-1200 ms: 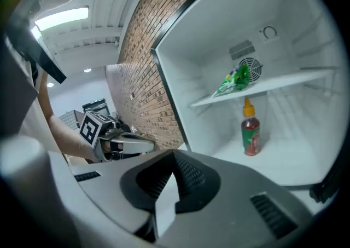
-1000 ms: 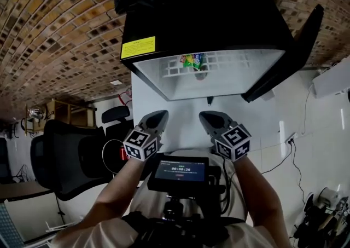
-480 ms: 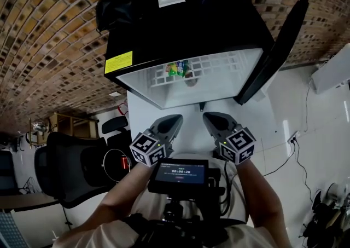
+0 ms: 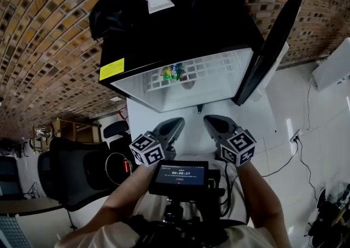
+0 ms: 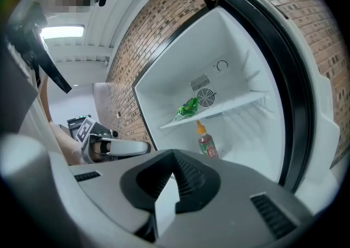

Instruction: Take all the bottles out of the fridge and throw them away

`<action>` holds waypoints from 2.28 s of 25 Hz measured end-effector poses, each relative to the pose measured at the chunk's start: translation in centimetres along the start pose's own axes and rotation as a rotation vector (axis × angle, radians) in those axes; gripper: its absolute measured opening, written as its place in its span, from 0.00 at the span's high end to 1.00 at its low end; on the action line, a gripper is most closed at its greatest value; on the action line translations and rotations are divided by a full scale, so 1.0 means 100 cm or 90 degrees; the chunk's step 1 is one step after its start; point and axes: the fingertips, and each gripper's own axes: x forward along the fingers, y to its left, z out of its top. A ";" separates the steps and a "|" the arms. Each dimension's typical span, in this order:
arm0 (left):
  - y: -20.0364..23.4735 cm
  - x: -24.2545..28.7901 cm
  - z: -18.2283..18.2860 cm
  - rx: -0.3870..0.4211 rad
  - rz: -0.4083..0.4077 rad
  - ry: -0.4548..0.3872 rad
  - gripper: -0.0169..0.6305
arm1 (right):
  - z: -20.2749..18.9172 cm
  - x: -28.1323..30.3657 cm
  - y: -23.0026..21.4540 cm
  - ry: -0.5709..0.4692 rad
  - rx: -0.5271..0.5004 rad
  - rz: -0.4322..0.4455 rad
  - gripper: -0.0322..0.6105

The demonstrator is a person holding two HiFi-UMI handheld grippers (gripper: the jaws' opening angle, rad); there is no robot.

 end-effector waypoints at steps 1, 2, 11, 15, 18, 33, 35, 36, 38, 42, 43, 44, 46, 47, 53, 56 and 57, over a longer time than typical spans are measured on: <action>0.002 0.001 -0.003 0.003 0.010 0.010 0.95 | 0.000 0.000 0.000 0.000 0.000 0.001 0.95; 0.005 0.002 -0.006 0.010 0.019 0.020 0.95 | -0.001 0.001 0.000 0.000 0.000 0.002 0.95; 0.022 0.007 -0.023 0.016 0.067 0.046 0.95 | -0.010 0.002 -0.008 0.012 0.010 0.003 0.95; 0.020 0.010 -0.025 0.005 0.080 0.056 0.95 | -0.016 0.003 -0.009 0.024 0.016 0.011 0.95; 0.019 0.012 -0.025 0.009 0.081 0.056 0.95 | -0.019 0.006 -0.012 0.032 0.019 0.015 0.95; 0.026 -0.012 -0.032 0.010 0.132 0.038 0.95 | -0.036 0.040 -0.015 0.100 -0.040 0.028 0.95; 0.025 -0.015 -0.032 0.010 0.137 0.033 0.95 | -0.043 0.046 -0.022 0.118 -0.063 0.018 0.95; 0.024 -0.017 -0.033 0.010 0.141 0.030 0.95 | -0.047 0.049 -0.025 0.126 -0.074 0.015 0.94; 0.022 -0.023 -0.034 0.011 0.150 0.028 0.95 | -0.050 0.058 -0.033 0.134 -0.091 0.008 0.93; 0.016 -0.034 -0.036 0.026 0.172 0.037 0.95 | -0.053 0.086 -0.052 0.135 -0.106 -0.003 0.93; 0.013 -0.037 -0.036 0.028 0.176 0.042 0.95 | -0.055 0.093 -0.059 0.138 -0.109 -0.008 0.93; 0.010 -0.039 -0.037 0.030 0.178 0.044 0.95 | -0.057 0.100 -0.065 0.141 -0.114 -0.013 0.93; 0.008 -0.044 -0.039 0.030 0.182 0.042 0.95 | -0.061 0.114 -0.079 0.148 -0.133 -0.028 0.93; 0.008 -0.047 -0.040 0.028 0.186 0.041 0.95 | -0.062 0.120 -0.086 0.152 -0.144 -0.035 0.93; 0.017 -0.069 -0.045 0.008 0.217 0.026 0.95 | -0.065 0.147 -0.110 0.165 -0.173 -0.051 0.70; 0.020 -0.077 -0.049 -0.001 0.228 0.018 0.95 | -0.059 0.158 -0.115 0.153 -0.197 -0.041 0.63; 0.021 -0.079 -0.050 -0.003 0.231 0.016 0.95 | -0.058 0.162 -0.116 0.151 -0.203 -0.040 0.60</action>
